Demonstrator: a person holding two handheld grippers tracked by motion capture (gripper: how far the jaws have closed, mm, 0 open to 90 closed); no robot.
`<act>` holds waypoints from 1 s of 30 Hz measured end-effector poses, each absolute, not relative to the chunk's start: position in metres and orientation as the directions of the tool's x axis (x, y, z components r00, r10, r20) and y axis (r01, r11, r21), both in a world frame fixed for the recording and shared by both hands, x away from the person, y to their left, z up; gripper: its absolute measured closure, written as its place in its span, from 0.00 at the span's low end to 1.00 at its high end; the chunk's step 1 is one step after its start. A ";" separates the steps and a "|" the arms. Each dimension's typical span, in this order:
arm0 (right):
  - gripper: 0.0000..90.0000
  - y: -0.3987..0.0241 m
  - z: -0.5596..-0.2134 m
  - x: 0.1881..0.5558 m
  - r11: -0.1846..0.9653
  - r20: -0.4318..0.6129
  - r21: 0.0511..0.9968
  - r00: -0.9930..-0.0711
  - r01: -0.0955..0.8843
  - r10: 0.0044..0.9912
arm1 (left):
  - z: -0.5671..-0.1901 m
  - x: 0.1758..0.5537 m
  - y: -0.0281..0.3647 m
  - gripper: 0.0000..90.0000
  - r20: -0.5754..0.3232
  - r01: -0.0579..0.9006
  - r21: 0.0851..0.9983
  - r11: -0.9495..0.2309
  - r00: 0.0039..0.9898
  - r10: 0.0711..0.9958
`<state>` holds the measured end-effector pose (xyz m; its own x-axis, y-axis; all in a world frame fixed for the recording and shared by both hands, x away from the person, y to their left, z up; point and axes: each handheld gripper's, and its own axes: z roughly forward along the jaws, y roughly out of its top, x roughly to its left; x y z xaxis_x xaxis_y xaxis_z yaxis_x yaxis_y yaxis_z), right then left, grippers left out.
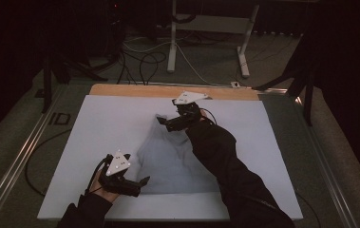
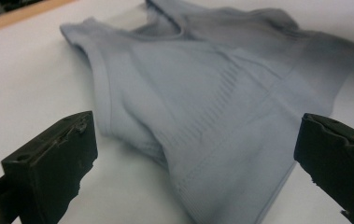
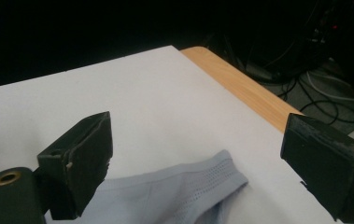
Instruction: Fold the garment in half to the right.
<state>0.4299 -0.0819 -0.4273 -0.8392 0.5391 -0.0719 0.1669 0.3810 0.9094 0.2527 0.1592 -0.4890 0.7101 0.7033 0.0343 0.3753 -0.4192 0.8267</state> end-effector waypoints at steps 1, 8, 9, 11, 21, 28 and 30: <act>0.10 -0.079 -0.429 0.432 0.383 -0.067 0.907 -0.840 0.173 0.539 | -0.491 0.252 0.159 0.01 0.043 0.379 0.821 -0.428 0.705 0.708; 0.10 -0.063 -0.442 0.446 0.403 -0.057 0.894 -0.844 0.195 0.534 | -0.504 0.252 0.160 0.01 0.025 0.417 0.796 -0.439 0.701 0.712; 0.10 -0.059 -0.444 0.449 0.402 -0.047 0.893 -0.844 0.204 0.534 | -0.506 0.252 0.160 0.01 0.013 0.424 0.792 -0.439 0.707 0.707; 0.10 -0.058 -0.446 0.451 0.403 -0.044 0.891 -0.844 0.209 0.535 | -0.508 0.253 0.160 0.01 0.001 0.446 0.775 -0.448 0.708 0.707; 0.10 -0.050 -0.463 0.464 0.413 -0.015 0.876 -0.840 0.251 0.543 | -0.524 0.258 0.158 0.09 -0.031 0.503 0.665 -0.552 0.757 0.653; 0.10 -0.047 -0.470 0.467 0.424 -0.011 0.867 -0.841 0.262 0.541 | -0.530 0.260 0.154 0.30 -0.047 0.513 0.633 -0.579 0.772 0.633; 0.10 -0.047 -0.470 0.468 0.430 -0.021 0.866 -0.839 0.256 0.543 | -0.529 0.261 0.154 0.34 -0.058 0.520 0.638 -0.567 0.768 0.638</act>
